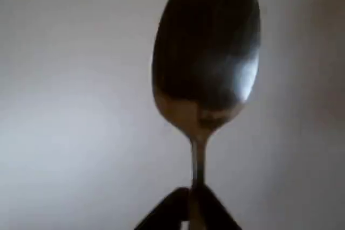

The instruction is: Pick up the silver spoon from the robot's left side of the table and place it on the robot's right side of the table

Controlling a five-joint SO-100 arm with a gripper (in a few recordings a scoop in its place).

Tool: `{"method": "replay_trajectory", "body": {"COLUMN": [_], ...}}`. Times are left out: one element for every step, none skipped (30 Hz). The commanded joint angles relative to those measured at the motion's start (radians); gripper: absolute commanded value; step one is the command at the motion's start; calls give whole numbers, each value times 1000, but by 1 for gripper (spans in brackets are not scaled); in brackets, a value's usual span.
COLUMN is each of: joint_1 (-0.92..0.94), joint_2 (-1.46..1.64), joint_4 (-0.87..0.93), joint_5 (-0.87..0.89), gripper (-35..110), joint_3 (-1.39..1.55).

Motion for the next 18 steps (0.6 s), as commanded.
{"method": "replay_trajectory", "body": {"joint_1": [55, 71, 87, 107, 133, 163, 196, 232, 272, 311, 353, 396, 434, 466, 492, 517, 543, 572], "joint_2": [328, 370, 411, 449, 486, 518, 548, 575, 597, 611, 621, 630, 637, 658, 684, 703, 713, 715], "joint_4": [9, 9, 9, 9, 9, 9, 9, 9, 9, 9, 9, 9, 11, 12, 11, 11, 11, 11], "joint_5": [43, 46, 46, 46, 49, 58, 71, 75, 81, 84, 86, 83, 77, 60, 38, 25, 9, 3], "gripper": [-2, -2, -2, -2, -2, -2, -2, -2, -2, -2, -2, -2, -2, -2, -2, -2, -1, -1], "joint_3": [43, 66, 97, 121, 147, 173, 198, 225, 241, 245, 245, 245, 247, 284, 331, 370, 396, 403]}}
